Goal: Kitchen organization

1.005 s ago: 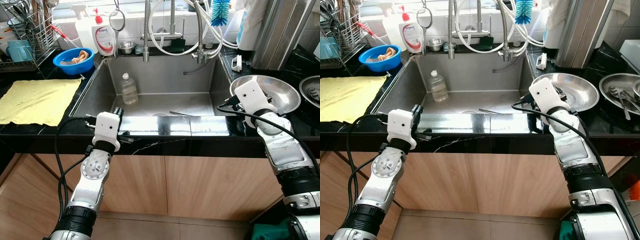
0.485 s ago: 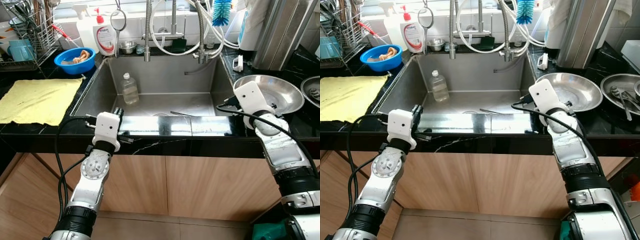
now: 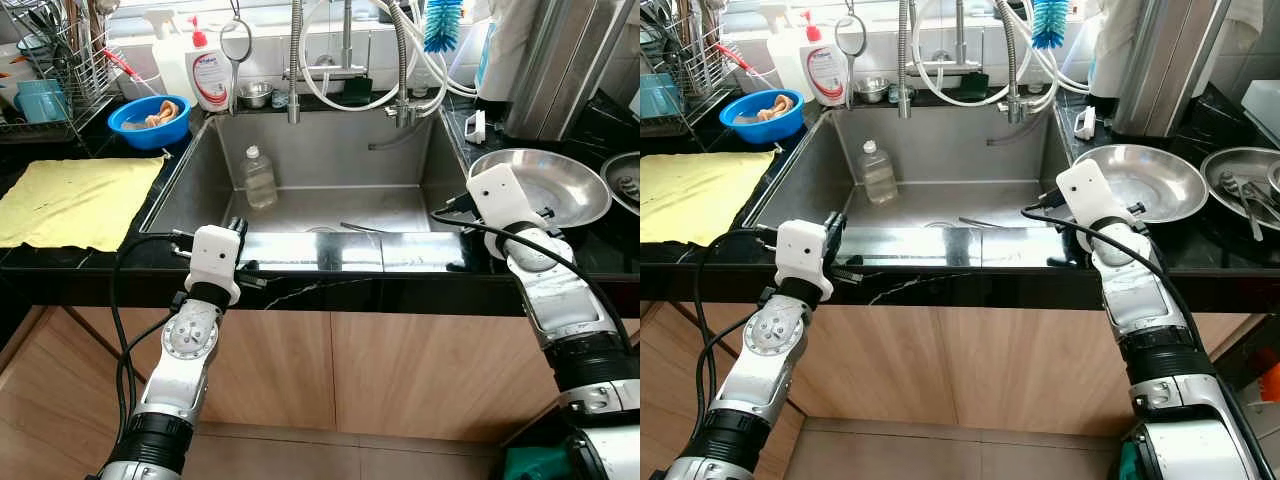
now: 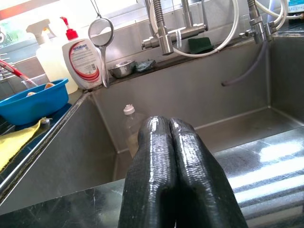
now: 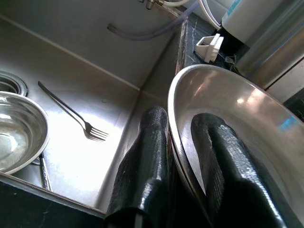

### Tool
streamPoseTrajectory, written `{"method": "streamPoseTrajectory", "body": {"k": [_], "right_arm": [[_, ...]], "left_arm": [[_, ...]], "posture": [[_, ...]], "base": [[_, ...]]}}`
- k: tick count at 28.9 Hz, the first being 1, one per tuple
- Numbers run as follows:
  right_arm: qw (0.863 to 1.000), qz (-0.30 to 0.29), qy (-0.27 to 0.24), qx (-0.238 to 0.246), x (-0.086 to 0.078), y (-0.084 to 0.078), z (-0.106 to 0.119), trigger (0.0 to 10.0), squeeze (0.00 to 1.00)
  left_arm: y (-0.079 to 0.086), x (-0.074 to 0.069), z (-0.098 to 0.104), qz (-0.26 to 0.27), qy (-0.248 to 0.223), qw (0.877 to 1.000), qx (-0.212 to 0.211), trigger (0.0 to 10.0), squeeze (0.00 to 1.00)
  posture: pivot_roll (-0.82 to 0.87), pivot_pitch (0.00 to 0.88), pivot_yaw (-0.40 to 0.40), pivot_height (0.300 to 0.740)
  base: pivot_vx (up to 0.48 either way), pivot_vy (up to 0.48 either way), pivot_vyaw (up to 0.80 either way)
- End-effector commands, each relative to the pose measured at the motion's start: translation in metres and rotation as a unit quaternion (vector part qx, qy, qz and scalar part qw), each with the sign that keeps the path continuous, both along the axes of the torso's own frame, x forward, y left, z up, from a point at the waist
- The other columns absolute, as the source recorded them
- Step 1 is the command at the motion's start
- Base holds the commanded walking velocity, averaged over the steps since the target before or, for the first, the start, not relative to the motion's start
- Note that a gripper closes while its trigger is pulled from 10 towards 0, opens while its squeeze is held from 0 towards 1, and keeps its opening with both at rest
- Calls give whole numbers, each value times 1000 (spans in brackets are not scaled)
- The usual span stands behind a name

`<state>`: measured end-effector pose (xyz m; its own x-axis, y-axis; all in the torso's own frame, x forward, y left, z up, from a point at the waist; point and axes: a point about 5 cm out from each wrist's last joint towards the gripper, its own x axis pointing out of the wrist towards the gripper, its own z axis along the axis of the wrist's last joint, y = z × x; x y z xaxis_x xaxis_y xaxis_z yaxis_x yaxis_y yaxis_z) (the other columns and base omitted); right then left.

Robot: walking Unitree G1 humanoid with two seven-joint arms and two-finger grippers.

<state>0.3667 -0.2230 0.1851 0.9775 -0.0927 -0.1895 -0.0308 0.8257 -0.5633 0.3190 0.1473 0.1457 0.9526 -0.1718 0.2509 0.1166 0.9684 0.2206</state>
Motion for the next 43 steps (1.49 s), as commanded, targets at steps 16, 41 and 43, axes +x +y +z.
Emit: {"method": "streamPoseTrajectory", "body": {"k": [16,41,43], "right_arm": [[997,56,-45,5,5,20,17,0,0],[926,354,-104,78,-8,94,31,10000,0],[927,351,-104,84,-6,93,32,10000,0]], "left_arm": [[3,0,3,2,-5,1000,4,10000,0],[3,-1,2,10,-4,1000,0,10000,0],[4,-1,2,11,-4,1000,0,10000,0]], "posture": [[-218,0,66,731],[-217,0,55,731],[-214,0,54,731]], "base": [[0,0,0],[0,0,0],[0,0,0]]}}
